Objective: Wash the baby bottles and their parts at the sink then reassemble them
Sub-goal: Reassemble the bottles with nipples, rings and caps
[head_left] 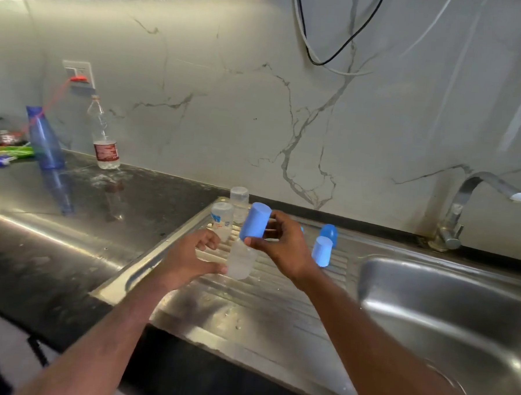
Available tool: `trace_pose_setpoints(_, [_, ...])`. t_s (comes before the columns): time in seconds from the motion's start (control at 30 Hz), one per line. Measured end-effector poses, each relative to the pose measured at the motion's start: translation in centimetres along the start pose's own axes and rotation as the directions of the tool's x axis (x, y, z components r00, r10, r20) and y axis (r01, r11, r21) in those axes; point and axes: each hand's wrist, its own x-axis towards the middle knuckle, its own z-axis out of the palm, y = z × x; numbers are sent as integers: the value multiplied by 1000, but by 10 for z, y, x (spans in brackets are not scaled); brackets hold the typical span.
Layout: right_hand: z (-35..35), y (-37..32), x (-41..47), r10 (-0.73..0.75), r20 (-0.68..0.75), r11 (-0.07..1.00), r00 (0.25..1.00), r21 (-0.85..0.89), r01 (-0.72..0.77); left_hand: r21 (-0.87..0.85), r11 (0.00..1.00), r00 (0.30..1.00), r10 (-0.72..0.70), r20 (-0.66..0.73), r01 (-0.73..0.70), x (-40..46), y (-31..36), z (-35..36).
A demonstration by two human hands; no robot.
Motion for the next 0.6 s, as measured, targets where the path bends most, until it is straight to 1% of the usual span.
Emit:
trace_pose_setpoints(0.13, [53,-16,25,-55,93,995,994,-78,62,171,984,995,-29,-99,45,-5,-31,-56])
trace_pose_setpoints(0.23, [89,-18,41,-76,114,989,991,-120,89,285,956,993,-31,-117,63,-10,-43,-74])
trace_pose_setpoints(0.37, [118,-15,54,-78,144,980,986,-171,102,288,956,992,-17,-128,54,-12,-49,-79])
trace_pose_setpoints(0.6, [128,-5,58,-45,165,973,985,-217,81,295,954,993,-20,-116,54,-16,-52,-77])
